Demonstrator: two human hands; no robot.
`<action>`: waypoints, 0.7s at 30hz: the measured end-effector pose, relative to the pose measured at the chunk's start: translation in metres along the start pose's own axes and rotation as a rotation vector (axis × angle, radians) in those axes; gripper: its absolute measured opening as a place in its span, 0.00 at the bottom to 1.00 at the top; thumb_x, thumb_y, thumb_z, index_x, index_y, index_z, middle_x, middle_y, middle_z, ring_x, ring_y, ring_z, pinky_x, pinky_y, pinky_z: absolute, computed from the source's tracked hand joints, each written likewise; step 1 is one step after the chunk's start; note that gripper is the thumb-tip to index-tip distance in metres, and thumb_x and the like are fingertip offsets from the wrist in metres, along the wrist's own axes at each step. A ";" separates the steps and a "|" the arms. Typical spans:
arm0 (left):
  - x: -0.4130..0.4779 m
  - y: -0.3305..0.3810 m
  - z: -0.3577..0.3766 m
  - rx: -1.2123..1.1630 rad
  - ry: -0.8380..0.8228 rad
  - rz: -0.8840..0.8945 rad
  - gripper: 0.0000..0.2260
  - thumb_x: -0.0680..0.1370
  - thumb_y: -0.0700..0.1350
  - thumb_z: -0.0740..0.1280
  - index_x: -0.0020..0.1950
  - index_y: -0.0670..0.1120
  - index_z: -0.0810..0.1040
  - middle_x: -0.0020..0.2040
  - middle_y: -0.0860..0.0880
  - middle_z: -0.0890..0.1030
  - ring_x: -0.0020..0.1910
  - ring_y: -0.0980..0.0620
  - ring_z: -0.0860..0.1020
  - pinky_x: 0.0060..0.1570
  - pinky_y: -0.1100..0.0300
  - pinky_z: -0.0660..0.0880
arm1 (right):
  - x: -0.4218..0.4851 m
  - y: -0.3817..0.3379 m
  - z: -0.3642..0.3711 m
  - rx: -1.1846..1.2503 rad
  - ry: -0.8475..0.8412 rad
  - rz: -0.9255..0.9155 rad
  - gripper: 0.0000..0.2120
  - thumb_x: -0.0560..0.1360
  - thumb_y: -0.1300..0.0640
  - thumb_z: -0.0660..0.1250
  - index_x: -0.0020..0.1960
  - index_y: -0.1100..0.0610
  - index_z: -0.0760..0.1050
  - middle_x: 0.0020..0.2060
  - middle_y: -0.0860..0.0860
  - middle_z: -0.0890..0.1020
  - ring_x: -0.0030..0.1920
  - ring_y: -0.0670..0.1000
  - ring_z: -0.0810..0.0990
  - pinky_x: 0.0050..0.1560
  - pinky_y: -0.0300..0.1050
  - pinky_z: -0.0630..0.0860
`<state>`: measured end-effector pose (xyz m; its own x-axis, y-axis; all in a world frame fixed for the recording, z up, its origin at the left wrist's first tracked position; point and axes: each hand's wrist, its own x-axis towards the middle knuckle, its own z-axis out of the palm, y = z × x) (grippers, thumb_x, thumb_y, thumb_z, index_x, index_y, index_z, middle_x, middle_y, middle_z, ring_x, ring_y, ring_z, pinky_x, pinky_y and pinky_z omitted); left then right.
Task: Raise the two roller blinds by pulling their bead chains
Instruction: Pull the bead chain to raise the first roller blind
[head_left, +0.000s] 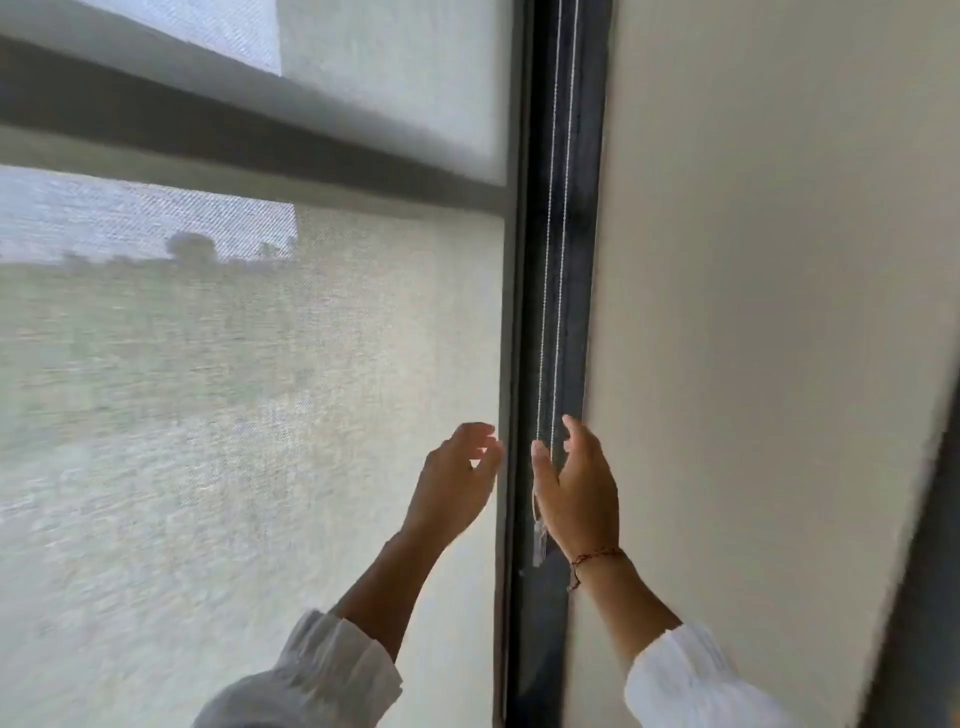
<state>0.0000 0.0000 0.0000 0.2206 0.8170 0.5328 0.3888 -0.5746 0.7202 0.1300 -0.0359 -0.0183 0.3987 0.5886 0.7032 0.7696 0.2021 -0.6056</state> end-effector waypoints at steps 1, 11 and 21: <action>0.023 -0.006 0.010 -0.046 -0.055 -0.040 0.10 0.78 0.49 0.61 0.58 0.50 0.74 0.52 0.53 0.79 0.45 0.58 0.77 0.41 0.71 0.71 | 0.019 0.011 0.012 0.042 0.006 0.042 0.22 0.76 0.51 0.60 0.68 0.58 0.64 0.65 0.56 0.74 0.63 0.54 0.74 0.59 0.46 0.71; 0.200 -0.054 0.117 -0.461 -0.198 -0.201 0.04 0.76 0.53 0.62 0.49 0.55 0.73 0.52 0.48 0.79 0.53 0.48 0.77 0.55 0.51 0.73 | 0.167 0.117 0.104 0.219 -0.031 0.316 0.22 0.75 0.62 0.62 0.68 0.60 0.64 0.67 0.58 0.72 0.65 0.56 0.72 0.63 0.50 0.71; 0.307 -0.071 0.184 -0.537 -0.059 -0.208 0.07 0.79 0.48 0.60 0.52 0.50 0.77 0.45 0.49 0.81 0.47 0.49 0.79 0.57 0.47 0.75 | 0.238 0.159 0.160 0.365 0.093 0.163 0.21 0.74 0.56 0.66 0.65 0.55 0.67 0.59 0.54 0.78 0.57 0.51 0.78 0.56 0.48 0.78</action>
<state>0.2045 0.3009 0.0307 0.2441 0.9076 0.3415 -0.0761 -0.3331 0.9398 0.2677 0.2621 -0.0071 0.5572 0.5663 0.6073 0.4716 0.3862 -0.7928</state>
